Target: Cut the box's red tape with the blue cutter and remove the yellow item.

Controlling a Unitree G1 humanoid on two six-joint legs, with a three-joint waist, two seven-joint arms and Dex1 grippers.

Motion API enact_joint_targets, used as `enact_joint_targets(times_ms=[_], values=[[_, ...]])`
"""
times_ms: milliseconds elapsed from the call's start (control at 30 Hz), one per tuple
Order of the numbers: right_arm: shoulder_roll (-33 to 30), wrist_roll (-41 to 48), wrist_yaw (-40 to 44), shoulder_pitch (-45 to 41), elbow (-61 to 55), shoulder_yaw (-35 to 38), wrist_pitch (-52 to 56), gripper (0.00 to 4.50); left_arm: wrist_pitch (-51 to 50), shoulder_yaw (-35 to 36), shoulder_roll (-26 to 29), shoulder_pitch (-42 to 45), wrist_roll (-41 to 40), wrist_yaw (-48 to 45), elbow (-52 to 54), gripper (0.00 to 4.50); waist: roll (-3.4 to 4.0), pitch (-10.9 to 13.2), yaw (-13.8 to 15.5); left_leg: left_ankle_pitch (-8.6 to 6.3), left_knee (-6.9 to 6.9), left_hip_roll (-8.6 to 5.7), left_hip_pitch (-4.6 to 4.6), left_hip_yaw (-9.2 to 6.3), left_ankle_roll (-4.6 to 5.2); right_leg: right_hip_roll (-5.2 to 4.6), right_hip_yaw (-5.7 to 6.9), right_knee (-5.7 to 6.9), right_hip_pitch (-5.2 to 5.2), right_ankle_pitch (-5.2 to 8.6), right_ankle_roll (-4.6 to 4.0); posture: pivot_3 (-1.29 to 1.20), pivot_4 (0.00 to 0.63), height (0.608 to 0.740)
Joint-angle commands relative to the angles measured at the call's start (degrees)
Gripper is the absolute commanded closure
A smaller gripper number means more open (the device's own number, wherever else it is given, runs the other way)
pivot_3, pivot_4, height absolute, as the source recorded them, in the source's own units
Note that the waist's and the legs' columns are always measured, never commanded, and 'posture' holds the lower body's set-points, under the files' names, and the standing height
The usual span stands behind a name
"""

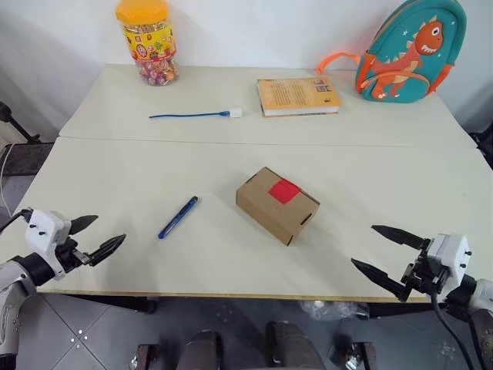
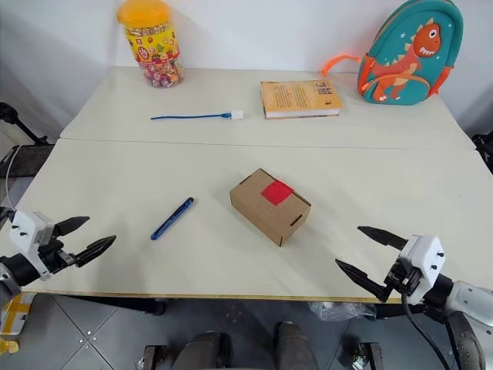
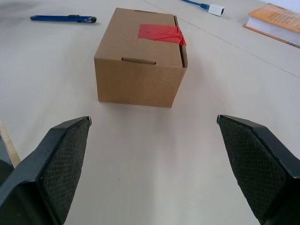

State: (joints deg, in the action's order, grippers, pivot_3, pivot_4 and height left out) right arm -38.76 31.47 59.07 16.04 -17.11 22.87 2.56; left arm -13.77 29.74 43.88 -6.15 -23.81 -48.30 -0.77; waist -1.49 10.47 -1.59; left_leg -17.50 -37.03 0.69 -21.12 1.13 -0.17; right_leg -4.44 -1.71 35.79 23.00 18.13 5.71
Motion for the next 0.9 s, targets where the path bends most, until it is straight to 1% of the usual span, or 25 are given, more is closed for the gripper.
enact_joint_targets(times_ms=[33, 133, 200, 300, 367, 467, 567, 600, 633, 667, 700, 800, 900], values=[[0.4, 0.3, -1.1, -0.6, -1.3, 0.2, -0.1, 0.0, -0.7, 0.0, 0.1, 0.1, -1.9, -1.0, 2.6, 0.04, 0.0, 0.0, 0.0, 0.0, 0.0, 0.0, 0.0, 0.0, 0.0, 0.0, 0.0, 0.0, 0.0, 0.0, 0.0, 0.0, 0.15, 0.74], [0.5, 0.7, -2.6, -1.2, -2.7, -0.4, 1.3, 0.0, -3.7, -1.8, 0.6, 0.6, -4.3, -3.1, 5.6, 0.04, 0.0, 0.0, 0.0, 0.0, 0.0, 0.0, 0.0, 0.0, 0.0, -0.01, 0.0, 0.0, 0.0, 0.0, 0.0, 0.0, 0.15, 0.74], [0.7, 1.2, -3.1, -1.4, -3.4, -0.8, 2.3, 0.0, -5.2, -3.8, 1.2, 1.4, -4.9, -4.1, 7.8, 0.43, 0.0, 0.0, 0.0, 0.0, -0.01, 0.0, -0.01, -0.01, -0.01, -0.01, 0.0, 0.01, 0.0, 0.0, 0.0, 0.0, 0.15, 0.74], [-0.2, -0.8, -3.7, -1.9, -4.1, -2.6, 3.1, 0.57, -5.4, -9.5, 2.0, 3.8, -3.4, -6.5, 10.8, 1.22, 0.0, 0.0, 0.1, 0.0, 0.0, 0.0, -0.01, -0.02, -0.01, -0.01, 0.0, 0.0, 0.0, 0.0, 0.0, 0.0, 0.15, 0.74], [0.2, -3.3, -5.9, -3.5, -4.0, -4.2, 2.9, 1.29, -5.6, -12.4, 1.7, 6.2, -2.6, -6.3, 11.3, 1.9, 0.01, 0.0, 0.1, 0.0, -0.02, -0.01, -0.04, 0.0, -0.01, -0.01, -0.01, -0.02, 0.0, 0.0, 0.0, 0.0, 0.15, 0.74], [0.9, -10.5, -12.1, -10.4, -0.1, -8.6, 3.4, 2.3, -6.1, -19.1, -0.3, 12.5, -0.6, -5.6, 10.6, 2.8, 0.02, 0.0, -0.1, 0.0, -0.06, -0.02, -0.03, 0.01, -0.01, 0.01, 0.0, 0.03, 0.01, 0.0, 0.0, 0.0, 0.15, 0.74], [2.4, -18.0, -16.7, -20.0, 8.4, -13.9, 2.7, 3.32, -7.5, -27.0, -5.2, 19.7, 2.0, -3.8, 8.2, 3.74, 0.03, 0.0, 0.0, 0.04, -0.2, -0.08, 0.01, 0.13, 0.0, 0.04, -0.02, 0.17, 0.03, -0.04, 0.07, 0.0, 0.15, 0.74], [2.9, -19.6, -17.6, -22.8, 11.4, -15.4, 2.6, 3.74, -7.7, -29.0, -6.6, 21.4, 2.8, -3.6, 7.2, 4.1, 0.03, 0.0, 0.0, 0.06, -0.23, -0.11, -0.04, 0.15, 0.02, 0.05, -0.03, 0.21, 0.09, -0.06, 0.1, 0.0, 0.15, 0.74], [3.3, -20.4, -17.7, -25.1, 14.0, -16.8, 3.4, 4.03, -7.9, -31.1, -7.7, 22.6, 3.5, -4.1, 6.5, 4.36, 0.03, 0.0, 0.0, 0.06, -0.22, -0.11, -0.03, 0.16, 0.03, 0.09, -0.03, 0.22, 0.09, -0.06, 0.11, 0.0, 0.15, 0.74], [3.8, -21.4, -17.6, -27.5, 16.7, -18.2, 2.9, 4.39, -7.5, -33.1, -8.8, 23.6, 4.3, -4.7, 5.8, 4.5, 0.03, 0.0, 0.0, 0.06, -0.23, -0.1, -0.04, 0.18, 0.04, 0.16, -0.03, 0.23, 0.1, -0.06, 0.11, 0.0, 0.15, 0.74], [4.3, -22.4, -16.9, -30.3, 19.9, -19.9, 2.0, 4.48, -6.9, -35.7, -9.9, 24.5, 5.4, -5.6, 5.1, 4.5, 0.03, 0.0, 0.0, 0.05, -0.23, -0.09, -0.09, 0.24, 0.05, 0.21, -0.07, 0.27, 0.21, -0.06, 0.12, 0.0, 0.15, 0.74], [5.9, -23.7, -14.3, -36.9, 27.9, -23.0, -1.5, 4.48, -5.8, -40.6, -13.2, 27.2, 7.8, -6.1, 3.0, 4.5, 0.03, 0.0, 0.0, 0.13, -0.38, 0.01, -0.21, 0.64, -0.07, 0.41, -0.12, 0.76, 0.56, -0.08, 0.15, 0.0, 0.15, 0.74], [6.4, -24.2, -11.4, -40.7, 33.6, -24.7, -4.5, 4.48, -5.2, -42.0, -15.8, 28.8, 8.8, -5.4, 2.0, 4.5, 0.03, 0.0, 0.0, 0.1, -0.49, 0.09, -0.24, 0.91, -0.01, 0.54, -0.2, 0.74, 0.62, -0.11, 0.21, 0.0, 0.15, 0.74]])
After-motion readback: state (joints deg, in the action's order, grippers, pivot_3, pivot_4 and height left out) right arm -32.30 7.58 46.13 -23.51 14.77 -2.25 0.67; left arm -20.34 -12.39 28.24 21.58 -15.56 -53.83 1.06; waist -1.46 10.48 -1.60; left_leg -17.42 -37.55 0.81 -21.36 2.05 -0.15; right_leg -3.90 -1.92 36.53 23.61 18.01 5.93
